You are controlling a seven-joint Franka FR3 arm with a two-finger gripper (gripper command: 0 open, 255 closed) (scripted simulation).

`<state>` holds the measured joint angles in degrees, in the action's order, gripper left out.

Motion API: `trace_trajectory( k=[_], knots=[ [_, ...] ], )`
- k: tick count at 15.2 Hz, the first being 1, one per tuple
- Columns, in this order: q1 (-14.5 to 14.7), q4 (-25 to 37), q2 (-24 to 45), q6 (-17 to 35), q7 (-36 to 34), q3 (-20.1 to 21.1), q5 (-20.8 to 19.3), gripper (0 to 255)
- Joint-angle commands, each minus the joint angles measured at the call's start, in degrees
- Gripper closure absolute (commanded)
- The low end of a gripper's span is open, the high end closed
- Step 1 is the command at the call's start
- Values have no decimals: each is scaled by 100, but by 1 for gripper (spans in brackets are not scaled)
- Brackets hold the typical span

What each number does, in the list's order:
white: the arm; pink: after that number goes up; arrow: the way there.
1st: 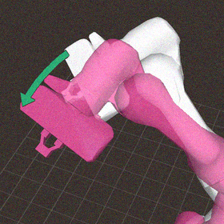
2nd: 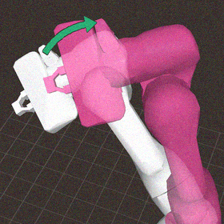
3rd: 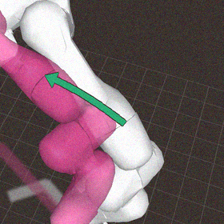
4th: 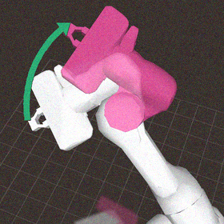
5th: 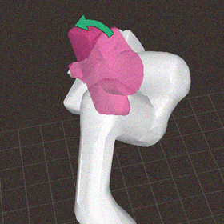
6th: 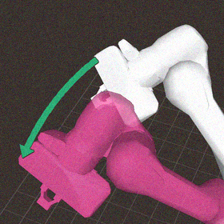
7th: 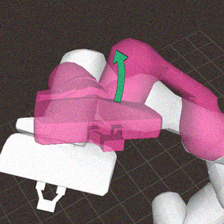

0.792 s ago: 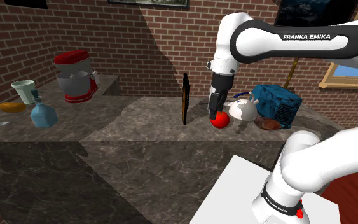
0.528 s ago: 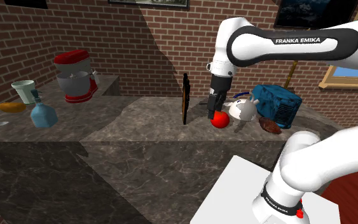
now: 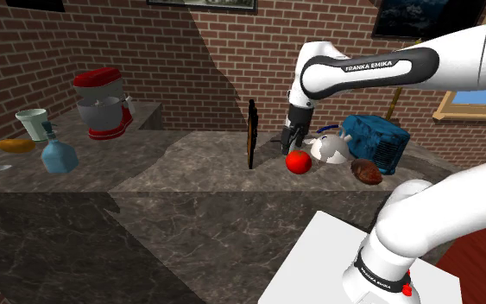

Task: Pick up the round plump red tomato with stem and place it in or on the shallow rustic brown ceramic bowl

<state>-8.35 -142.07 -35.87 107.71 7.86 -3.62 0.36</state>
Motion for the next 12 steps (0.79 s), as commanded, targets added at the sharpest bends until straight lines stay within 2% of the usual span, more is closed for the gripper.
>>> trace_trajectory(
  k=[1, 12],
  knots=[
    [-144, -25, 186, 296, -26, -107, -97, 0],
    [-888, 284, 1446, 1699, -3, -863, -468, 0]
  ],
)
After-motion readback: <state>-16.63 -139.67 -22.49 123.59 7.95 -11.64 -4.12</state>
